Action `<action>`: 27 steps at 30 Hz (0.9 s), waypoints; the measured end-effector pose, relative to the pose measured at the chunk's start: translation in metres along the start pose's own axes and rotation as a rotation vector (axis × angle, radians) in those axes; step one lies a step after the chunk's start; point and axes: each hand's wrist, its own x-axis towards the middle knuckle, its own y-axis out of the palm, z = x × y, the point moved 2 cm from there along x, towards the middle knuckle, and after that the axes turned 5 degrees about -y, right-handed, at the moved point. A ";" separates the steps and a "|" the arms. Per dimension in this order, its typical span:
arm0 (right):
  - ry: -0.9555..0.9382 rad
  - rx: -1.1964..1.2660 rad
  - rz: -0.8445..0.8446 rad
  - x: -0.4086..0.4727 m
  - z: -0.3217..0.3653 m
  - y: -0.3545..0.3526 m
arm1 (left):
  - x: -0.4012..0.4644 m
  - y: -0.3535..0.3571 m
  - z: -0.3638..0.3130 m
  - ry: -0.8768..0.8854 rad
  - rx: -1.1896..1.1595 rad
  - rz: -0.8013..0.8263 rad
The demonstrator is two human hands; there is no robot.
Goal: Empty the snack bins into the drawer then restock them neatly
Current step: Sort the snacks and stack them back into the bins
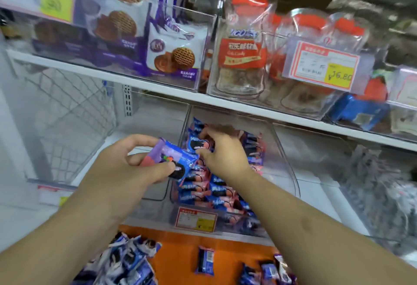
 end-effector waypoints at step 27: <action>0.142 0.656 0.077 -0.086 0.050 -0.090 | -0.014 0.027 -0.004 0.147 0.220 0.128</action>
